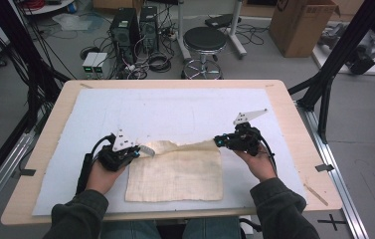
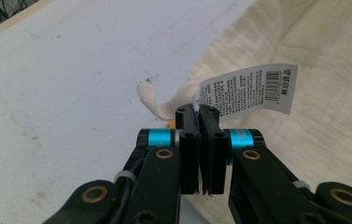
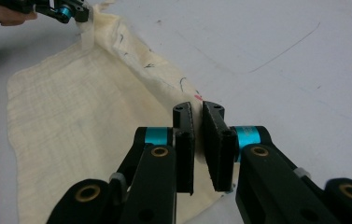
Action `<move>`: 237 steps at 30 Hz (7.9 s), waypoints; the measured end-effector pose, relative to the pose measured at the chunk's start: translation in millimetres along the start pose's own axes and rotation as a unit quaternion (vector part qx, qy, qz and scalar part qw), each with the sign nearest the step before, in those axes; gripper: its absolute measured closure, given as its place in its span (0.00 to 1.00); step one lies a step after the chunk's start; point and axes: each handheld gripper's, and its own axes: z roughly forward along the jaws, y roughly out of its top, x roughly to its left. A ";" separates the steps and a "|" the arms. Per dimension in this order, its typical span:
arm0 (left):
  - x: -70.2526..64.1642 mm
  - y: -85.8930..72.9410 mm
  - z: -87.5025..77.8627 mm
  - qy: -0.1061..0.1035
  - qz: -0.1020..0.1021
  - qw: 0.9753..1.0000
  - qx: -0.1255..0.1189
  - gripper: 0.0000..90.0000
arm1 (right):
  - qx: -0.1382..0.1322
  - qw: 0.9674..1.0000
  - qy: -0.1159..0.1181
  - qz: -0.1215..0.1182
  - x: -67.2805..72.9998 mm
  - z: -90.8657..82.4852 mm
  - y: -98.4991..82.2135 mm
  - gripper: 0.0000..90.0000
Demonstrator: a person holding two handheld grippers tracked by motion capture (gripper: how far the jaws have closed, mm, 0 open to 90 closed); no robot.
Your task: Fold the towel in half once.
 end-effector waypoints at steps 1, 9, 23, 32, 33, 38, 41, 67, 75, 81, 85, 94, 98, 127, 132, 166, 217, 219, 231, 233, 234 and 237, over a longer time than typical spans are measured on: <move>-2.3 -2.1 -1.4 0.001 0.004 1.000 0.002 0.96 | 0.000 1.000 0.000 0.001 0.9 -0.1 -0.9 0.92; -18.2 -20.5 -14.0 0.036 0.038 0.999 -0.012 0.96 | -0.001 1.000 0.009 -0.008 15.8 -6.9 -9.0 0.92; -38.7 -40.3 -31.6 -0.015 0.032 0.999 -0.001 0.87 | 0.011 1.000 0.022 -0.020 41.6 -10.2 -27.0 0.92; -29.4 -42.3 -46.5 -0.073 0.000 0.997 -0.023 0.50 | 0.024 0.999 0.018 -0.014 42.5 -7.2 -37.7 0.92; -28.9 -41.9 -47.2 -0.075 0.000 0.997 -0.026 0.48 | 0.023 0.999 0.019 -0.013 43.1 -7.0 -37.7 0.92; -26.9 -39.7 -43.2 -0.099 0.009 0.995 -0.018 0.44 | 0.025 0.999 0.021 -0.017 43.4 -4.5 -37.7 0.92; -30.1 -40.3 -41.3 -0.117 0.017 0.993 -0.017 0.49 | 0.027 0.999 0.023 -0.019 45.8 -5.0 -38.0 0.92; -29.6 -53.0 -58.5 -0.121 0.045 0.991 -0.023 0.97 | 0.031 0.999 0.029 -0.032 65.7 -15.0 -45.3 0.91; -36.0 -58.5 -69.4 -0.124 0.049 0.991 -0.024 0.97 | 0.049 0.997 0.031 -0.041 77.8 -19.8 -56.2 0.91; -45.5 -61.3 -73.0 -0.130 0.059 0.989 -0.023 0.97 | 0.058 0.997 0.035 -0.043 83.3 -21.3 -63.4 0.91; -46.7 -63.1 -75.1 -0.132 0.061 0.989 -0.017 0.97 | 0.064 0.996 0.037 -0.048 87.5 -21.0 -67.7 0.91; -49.3 -66.6 -75.0 -0.148 0.063 0.987 -0.015 0.97 | 0.081 0.994 0.050 -0.048 91.1 -17.2 -76.9 0.86; -46.2 -60.3 -79.1 -0.158 0.046 0.986 -0.041 0.79 | 0.062 0.994 0.072 -0.060 93.8 -21.7 -73.7 0.71; -50.3 -47.0 -28.0 -0.188 0.042 0.981 0.010 0.93 | 0.114 0.986 0.114 -0.051 79.0 35.1 -59.7 0.95; -50.4 -47.1 -29.6 -0.190 0.034 0.981 0.009 0.90 | 0.108 0.987 0.112 -0.048 76.2 30.1 -64.6 0.95; -17.2 -14.0 21.5 -0.104 -0.073 0.991 0.030 0.98 | 0.108 0.993 0.038 0.030 48.9 101.2 2.0 0.96; -2.6 -19.8 3.7 -0.093 -0.089 0.992 -0.009 0.98 | 0.022 0.998 0.010 0.056 24.6 19.0 -42.8 0.95; -2.3 -20.7 6.1 -0.092 -0.084 0.992 0.004 0.98 | 0.033 0.998 0.009 0.051 24.9 25.8 -41.9 0.95; 1.7 -27.8 11.3 -0.086 -0.092 0.992 0.024 0.98 | 0.072 0.996 0.001 0.055 19.0 35.0 -47.7 0.94; 1.6 -28.1 10.6 -0.086 -0.090 0.992 0.026 0.98 | 0.069 0.996 0.001 0.056 18.2 33.8 -49.4 0.94; 2.0 -28.4 10.3 -0.087 -0.088 0.992 0.027 0.98 | 0.070 0.996 0.001 0.057 18.2 32.8 -50.1 0.94; 2.9 -29.7 9.8 -0.088 -0.093 0.991 0.024 0.98 | 0.066 0.996 -0.002 0.062 15.6 27.0 -54.8 0.94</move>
